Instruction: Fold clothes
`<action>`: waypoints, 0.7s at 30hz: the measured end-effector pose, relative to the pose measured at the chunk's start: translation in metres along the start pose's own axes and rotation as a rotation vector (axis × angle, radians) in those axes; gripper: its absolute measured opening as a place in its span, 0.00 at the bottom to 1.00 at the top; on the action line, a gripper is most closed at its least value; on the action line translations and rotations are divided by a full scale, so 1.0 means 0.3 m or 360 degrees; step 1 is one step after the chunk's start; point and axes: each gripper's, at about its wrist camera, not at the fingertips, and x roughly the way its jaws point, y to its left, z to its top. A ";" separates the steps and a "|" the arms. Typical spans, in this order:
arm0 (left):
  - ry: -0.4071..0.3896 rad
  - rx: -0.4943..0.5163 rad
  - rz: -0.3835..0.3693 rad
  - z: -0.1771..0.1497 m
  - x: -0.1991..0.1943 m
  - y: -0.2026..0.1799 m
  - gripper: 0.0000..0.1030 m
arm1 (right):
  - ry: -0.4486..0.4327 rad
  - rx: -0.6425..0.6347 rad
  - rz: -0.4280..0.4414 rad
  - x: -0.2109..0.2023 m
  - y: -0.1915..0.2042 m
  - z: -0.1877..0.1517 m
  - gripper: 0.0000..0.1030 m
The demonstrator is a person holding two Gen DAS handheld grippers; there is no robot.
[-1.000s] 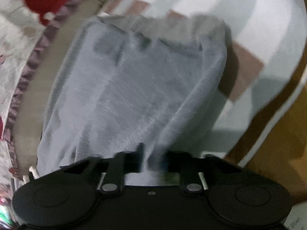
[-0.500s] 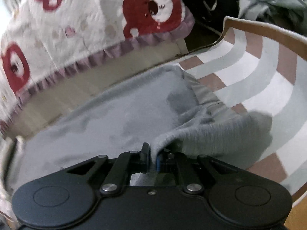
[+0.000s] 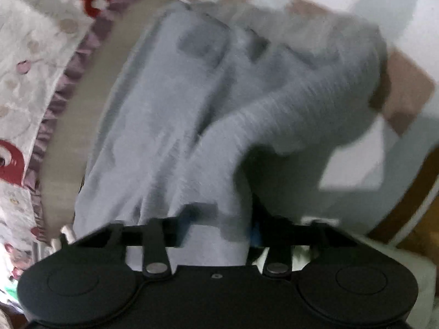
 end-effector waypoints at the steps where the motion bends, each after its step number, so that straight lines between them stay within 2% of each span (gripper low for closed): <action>1: -0.0012 0.0005 -0.0005 0.000 -0.003 0.001 0.06 | -0.0059 -0.0031 0.0045 -0.020 0.010 0.003 0.12; 4: -0.0150 0.0078 0.0008 0.018 -0.065 -0.024 0.05 | -0.0185 -0.0054 0.0233 -0.083 0.022 0.001 0.10; 9: -0.0454 0.0180 -0.0038 0.087 -0.221 -0.073 0.05 | -0.0301 -0.0115 0.0355 -0.139 0.042 -0.010 0.10; 15: -0.0750 0.0257 -0.0116 0.189 -0.381 -0.113 0.05 | -0.0542 -0.0199 0.0586 -0.251 0.092 -0.028 0.10; 17: -0.0773 0.0318 -0.0143 0.248 -0.389 -0.150 0.05 | -0.0605 -0.0207 0.0575 -0.286 0.098 -0.037 0.09; 21: -0.0814 0.0535 -0.0164 0.399 -0.375 -0.255 0.05 | -0.0650 -0.0310 0.0377 -0.291 0.137 -0.046 0.10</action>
